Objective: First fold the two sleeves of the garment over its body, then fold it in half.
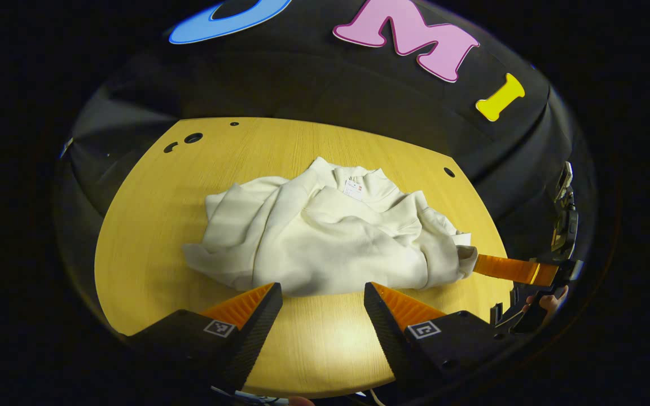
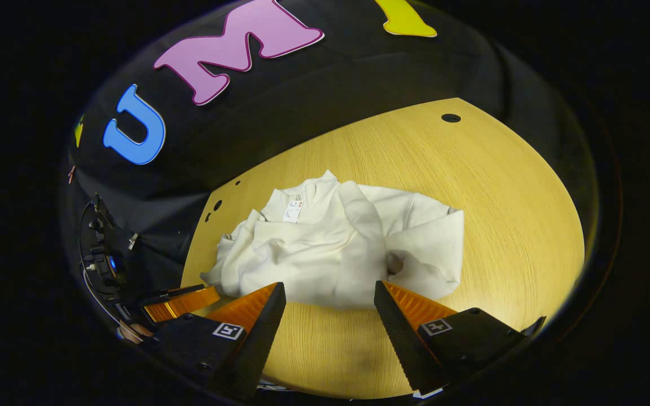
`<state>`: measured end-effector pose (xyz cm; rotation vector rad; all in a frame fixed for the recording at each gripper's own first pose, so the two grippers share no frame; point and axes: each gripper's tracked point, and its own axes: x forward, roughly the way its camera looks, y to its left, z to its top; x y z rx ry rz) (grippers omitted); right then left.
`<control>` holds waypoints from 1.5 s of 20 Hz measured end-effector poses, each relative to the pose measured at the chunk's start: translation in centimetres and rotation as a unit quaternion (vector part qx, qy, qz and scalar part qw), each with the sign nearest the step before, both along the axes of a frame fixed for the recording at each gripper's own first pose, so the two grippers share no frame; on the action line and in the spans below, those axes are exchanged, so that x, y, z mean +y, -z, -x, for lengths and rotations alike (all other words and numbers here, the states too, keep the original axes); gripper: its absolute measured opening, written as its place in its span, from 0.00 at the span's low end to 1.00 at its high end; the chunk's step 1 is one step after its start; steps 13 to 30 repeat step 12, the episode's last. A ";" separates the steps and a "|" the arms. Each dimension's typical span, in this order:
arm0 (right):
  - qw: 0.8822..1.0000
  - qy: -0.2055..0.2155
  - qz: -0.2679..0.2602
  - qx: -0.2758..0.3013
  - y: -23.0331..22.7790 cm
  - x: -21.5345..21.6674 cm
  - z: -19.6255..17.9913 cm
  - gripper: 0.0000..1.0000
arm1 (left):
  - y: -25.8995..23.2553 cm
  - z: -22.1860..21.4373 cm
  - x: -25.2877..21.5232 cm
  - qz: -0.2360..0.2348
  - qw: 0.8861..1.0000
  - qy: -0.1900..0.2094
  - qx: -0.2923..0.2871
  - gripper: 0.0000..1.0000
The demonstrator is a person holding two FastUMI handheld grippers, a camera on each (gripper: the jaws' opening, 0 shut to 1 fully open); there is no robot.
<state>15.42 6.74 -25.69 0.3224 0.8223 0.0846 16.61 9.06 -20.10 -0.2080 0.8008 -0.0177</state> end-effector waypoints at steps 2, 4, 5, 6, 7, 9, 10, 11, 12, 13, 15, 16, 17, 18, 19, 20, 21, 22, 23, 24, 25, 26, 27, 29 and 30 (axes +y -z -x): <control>1.000 -0.004 0.010 0.001 0.3 -0.4 0.9 0.96 | 0.0 1.1 -0.1 -0.003 1.000 0.001 -0.008 0.95; 1.000 -0.005 0.011 0.000 0.3 -0.4 1.6 0.97 | 0.2 2.1 -0.6 -0.004 1.000 0.006 -0.008 0.95; 1.000 -0.004 0.010 -0.001 0.2 -0.3 2.0 0.97 | 0.6 2.4 -0.7 -0.005 1.000 0.008 -0.004 0.94; 1.000 -0.005 0.010 -0.002 0.2 -0.2 2.3 0.97 | 0.9 2.8 -1.1 -0.003 1.000 0.011 0.000 0.94; 1.000 -0.009 0.013 0.000 0.4 -0.1 2.7 0.96 | 1.3 3.2 -1.4 -0.004 1.000 0.012 0.003 0.94; 1.000 -0.015 0.023 0.003 0.8 -0.2 3.3 0.97 | 1.6 4.1 -1.6 -0.008 1.000 0.014 0.009 0.94; 1.000 -0.016 0.022 0.005 0.9 -0.1 3.5 0.97 | 1.8 4.3 -1.7 -0.011 1.000 0.014 0.013 0.94; 1.000 -0.017 0.020 0.006 1.0 0.1 3.6 0.97 | 1.9 4.3 -1.7 -0.013 1.000 0.014 0.015 0.94; 1.000 -0.019 0.018 0.008 1.0 0.3 3.7 0.97 | 2.1 4.3 -1.6 -0.017 1.000 0.014 0.018 0.94; 1.000 -0.019 0.018 0.008 1.0 0.3 3.7 0.97 | 2.1 4.3 -1.6 -0.017 1.000 0.014 0.018 0.94; 1.000 -0.019 0.018 0.008 1.0 0.3 3.7 0.97 | 2.1 4.3 -1.6 -0.017 1.000 0.014 0.018 0.94; 1.000 -0.019 0.018 0.008 1.0 0.3 3.7 0.97 | 2.1 4.3 -1.6 -0.017 1.000 0.014 0.018 0.94; 1.000 -0.019 0.018 0.008 1.0 0.3 3.7 0.97 | 2.1 4.3 -1.6 -0.017 1.000 0.014 0.018 0.94; 1.000 -0.019 0.018 0.008 1.0 0.3 3.7 0.97 | 2.1 4.3 -1.6 -0.017 1.000 0.014 0.018 0.94; 1.000 -0.019 0.018 0.008 1.0 0.3 3.7 0.97 | 2.1 4.3 -1.6 -0.017 1.000 0.014 0.018 0.94; 1.000 -0.019 0.018 0.008 1.0 0.3 3.7 0.97 | 2.1 4.3 -1.6 -0.017 1.000 0.014 0.018 0.94; 1.000 -0.019 0.018 0.008 1.0 0.3 3.7 0.97 | 2.1 4.3 -1.6 -0.017 1.000 0.014 0.018 0.94; 1.000 -0.019 0.018 0.008 1.0 0.3 3.7 0.97 | 2.1 4.3 -1.6 -0.017 1.000 0.014 0.018 0.94; 1.000 -0.019 0.018 0.008 1.0 0.3 3.7 0.97 | 2.1 4.3 -1.6 -0.017 1.000 0.014 0.018 0.94; 1.000 -0.019 0.018 0.008 1.0 0.3 3.7 0.97 | 2.1 4.3 -1.6 -0.017 1.000 0.014 0.018 0.94; 1.000 -0.019 0.018 0.008 1.0 0.3 3.7 0.97 | 2.1 4.3 -1.6 -0.017 1.000 0.014 0.018 0.94; 1.000 -0.019 0.018 0.008 1.0 0.3 3.7 0.97 | 2.1 4.3 -1.6 -0.017 1.000 0.014 0.018 0.94; 1.000 -0.019 0.018 0.008 1.0 0.3 3.7 0.97 | 2.1 4.3 -1.6 -0.017 1.000 0.014 0.018 0.94; 1.000 -0.019 0.018 0.008 1.0 0.3 3.7 0.97 | 2.1 4.3 -1.6 -0.017 1.000 0.014 0.018 0.94; 1.000 -0.019 0.018 0.008 1.0 0.3 3.7 0.97 | 2.1 4.3 -1.6 -0.017 1.000 0.014 0.018 0.94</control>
